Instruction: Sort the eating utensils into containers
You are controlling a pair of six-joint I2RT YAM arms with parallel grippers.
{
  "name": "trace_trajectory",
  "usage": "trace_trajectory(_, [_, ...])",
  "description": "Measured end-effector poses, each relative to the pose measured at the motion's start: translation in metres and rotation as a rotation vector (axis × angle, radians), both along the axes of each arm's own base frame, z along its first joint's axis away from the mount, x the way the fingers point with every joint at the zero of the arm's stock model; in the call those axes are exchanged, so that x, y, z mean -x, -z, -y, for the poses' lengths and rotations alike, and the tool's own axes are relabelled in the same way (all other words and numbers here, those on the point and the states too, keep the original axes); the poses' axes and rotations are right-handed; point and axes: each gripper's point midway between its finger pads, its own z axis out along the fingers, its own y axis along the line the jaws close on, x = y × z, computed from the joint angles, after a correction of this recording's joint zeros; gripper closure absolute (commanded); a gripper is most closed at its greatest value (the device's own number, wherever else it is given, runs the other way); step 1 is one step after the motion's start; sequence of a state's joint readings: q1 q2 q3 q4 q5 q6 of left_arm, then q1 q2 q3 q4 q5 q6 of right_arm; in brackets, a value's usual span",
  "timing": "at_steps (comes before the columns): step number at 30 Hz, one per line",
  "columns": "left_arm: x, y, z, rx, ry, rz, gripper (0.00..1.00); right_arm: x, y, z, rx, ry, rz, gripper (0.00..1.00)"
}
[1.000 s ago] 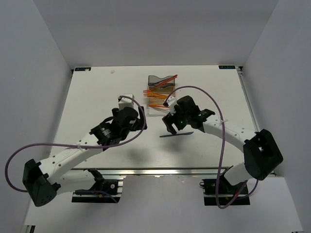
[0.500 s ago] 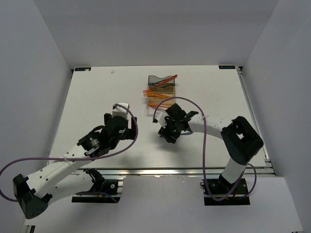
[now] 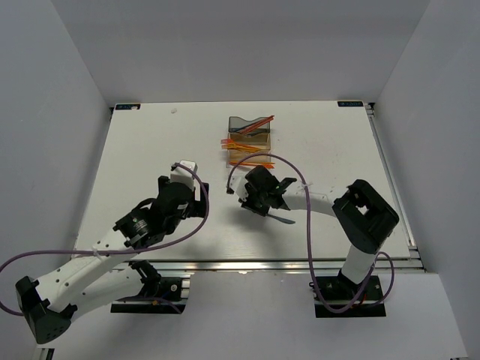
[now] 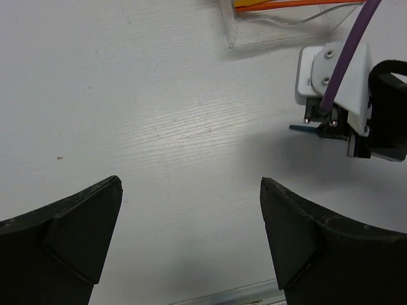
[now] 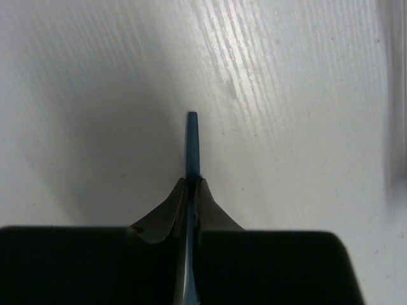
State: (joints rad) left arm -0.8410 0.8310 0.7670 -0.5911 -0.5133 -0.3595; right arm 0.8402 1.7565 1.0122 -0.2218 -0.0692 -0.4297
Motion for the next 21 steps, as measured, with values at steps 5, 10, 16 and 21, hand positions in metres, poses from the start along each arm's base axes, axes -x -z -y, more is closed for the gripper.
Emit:
trace_trajectory(5, [0.0, -0.002, -0.001, 0.007, -0.001, 0.008, 0.02, 0.014, -0.002, -0.009, -0.031, -0.019, 0.021, 1.0])
trace_trajectory(10, [0.001, -0.007, -0.006, 0.018, -0.019, 0.03, 0.02, 0.02, -0.024, -0.023, -0.132, 0.029, 0.011, 1.0])
trace_trajectory(16, [0.001, -0.021, -0.015, 0.057, -0.056, 0.088, 0.02, -0.026, -0.127, -0.054, -0.487, 0.302, 0.127, 1.0])
trace_trajectory(21, [0.0, -0.024, -0.019, 0.066, -0.077, 0.104, 0.02, -0.1, -0.21, -0.047, -0.786, 0.682, 0.215, 1.0])
